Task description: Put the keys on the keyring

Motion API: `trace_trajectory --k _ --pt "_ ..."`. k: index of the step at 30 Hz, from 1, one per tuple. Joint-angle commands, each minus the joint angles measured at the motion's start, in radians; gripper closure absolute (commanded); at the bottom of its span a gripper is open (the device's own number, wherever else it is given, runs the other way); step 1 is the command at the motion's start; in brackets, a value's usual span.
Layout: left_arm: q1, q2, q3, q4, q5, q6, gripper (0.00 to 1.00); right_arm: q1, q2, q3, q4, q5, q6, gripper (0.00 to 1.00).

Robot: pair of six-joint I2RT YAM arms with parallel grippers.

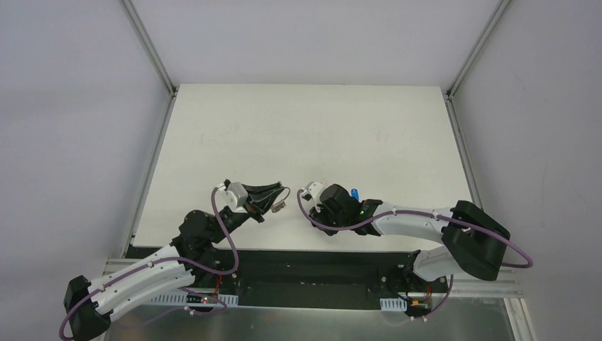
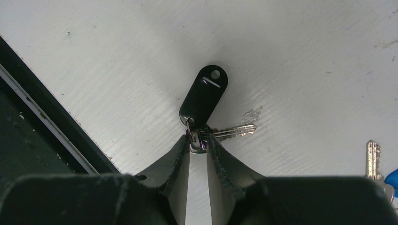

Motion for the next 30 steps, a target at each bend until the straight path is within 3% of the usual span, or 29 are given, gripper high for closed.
trace_trajectory --k 1,30 --pt "0.011 -0.001 0.004 0.053 -0.011 0.007 1.0 -0.003 -0.015 0.034 0.003 0.005 -0.009 0.78" --pt "0.01 0.0 0.004 0.053 -0.009 0.004 1.0 0.007 0.038 0.077 -0.017 -0.033 -0.019 0.76"
